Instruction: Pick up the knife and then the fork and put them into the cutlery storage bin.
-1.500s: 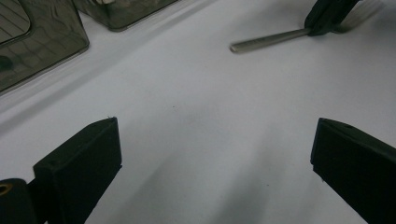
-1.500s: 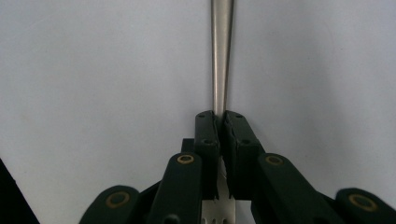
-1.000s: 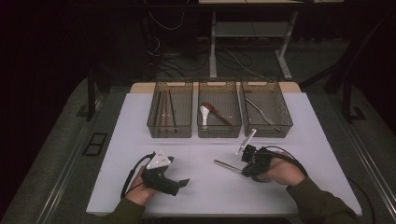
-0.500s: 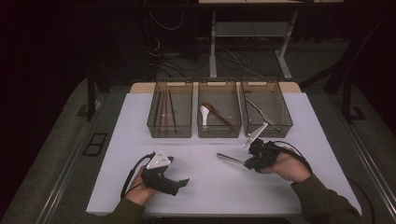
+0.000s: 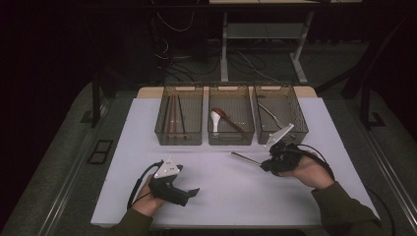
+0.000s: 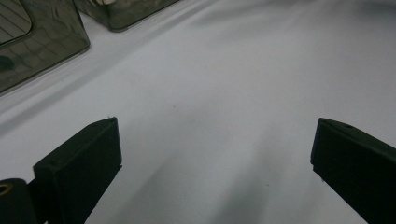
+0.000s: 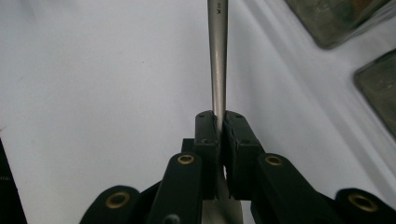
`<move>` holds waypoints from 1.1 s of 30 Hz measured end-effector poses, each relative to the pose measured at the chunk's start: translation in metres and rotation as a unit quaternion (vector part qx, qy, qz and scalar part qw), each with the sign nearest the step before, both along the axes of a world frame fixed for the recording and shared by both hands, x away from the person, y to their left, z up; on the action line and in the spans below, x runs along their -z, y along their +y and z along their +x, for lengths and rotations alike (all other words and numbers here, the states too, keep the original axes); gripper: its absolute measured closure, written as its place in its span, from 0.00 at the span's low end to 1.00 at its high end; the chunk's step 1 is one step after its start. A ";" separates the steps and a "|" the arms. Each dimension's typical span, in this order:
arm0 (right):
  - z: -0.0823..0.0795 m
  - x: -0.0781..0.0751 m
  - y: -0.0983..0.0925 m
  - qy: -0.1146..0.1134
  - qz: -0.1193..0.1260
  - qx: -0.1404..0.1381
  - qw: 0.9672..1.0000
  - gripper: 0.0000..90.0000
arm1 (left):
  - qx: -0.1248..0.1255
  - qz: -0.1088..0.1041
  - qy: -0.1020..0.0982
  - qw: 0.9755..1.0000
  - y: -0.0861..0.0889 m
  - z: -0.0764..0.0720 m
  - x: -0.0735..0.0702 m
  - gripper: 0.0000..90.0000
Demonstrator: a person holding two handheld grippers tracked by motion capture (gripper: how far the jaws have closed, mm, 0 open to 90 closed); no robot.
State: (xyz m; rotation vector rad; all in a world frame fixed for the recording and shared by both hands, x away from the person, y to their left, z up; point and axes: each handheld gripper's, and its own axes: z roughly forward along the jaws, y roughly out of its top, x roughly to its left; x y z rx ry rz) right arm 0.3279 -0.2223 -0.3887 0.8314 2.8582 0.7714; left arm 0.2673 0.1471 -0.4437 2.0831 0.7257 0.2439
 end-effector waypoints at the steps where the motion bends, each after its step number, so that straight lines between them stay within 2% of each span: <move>1: 0.001 -0.001 -0.002 -0.006 0.001 0.000 1.000 0.94 | 0.000 -0.001 0.000 1.000 0.000 0.000 0.000 0.01; 3: 0.001 -0.004 -0.004 -0.003 0.014 0.007 1.000 0.94 | 0.000 0.000 -0.001 1.000 0.000 0.000 0.000 0.01; 4: 0.002 -0.005 -0.006 -0.010 0.011 0.006 1.000 0.94 | -0.001 0.000 -0.001 1.000 0.000 0.000 0.000 0.01; 11: 0.004 -0.015 -0.016 -0.022 0.031 0.025 0.999 0.94 | -0.001 0.000 -0.001 1.000 0.000 0.000 0.000 0.01; 17: 0.010 -0.027 -0.032 -0.037 0.049 0.045 0.997 0.94 | -0.001 0.001 -0.001 1.000 0.000 0.000 0.000 0.01; 26: 0.021 -0.038 -0.056 -0.058 0.066 0.081 0.993 0.94 | -0.001 0.001 -0.002 1.000 -0.001 0.000 0.000 0.01; 33: 0.036 -0.042 -0.071 -0.071 0.065 0.118 0.988 0.94 | -0.001 -0.002 -0.003 1.000 0.000 0.001 0.000 0.01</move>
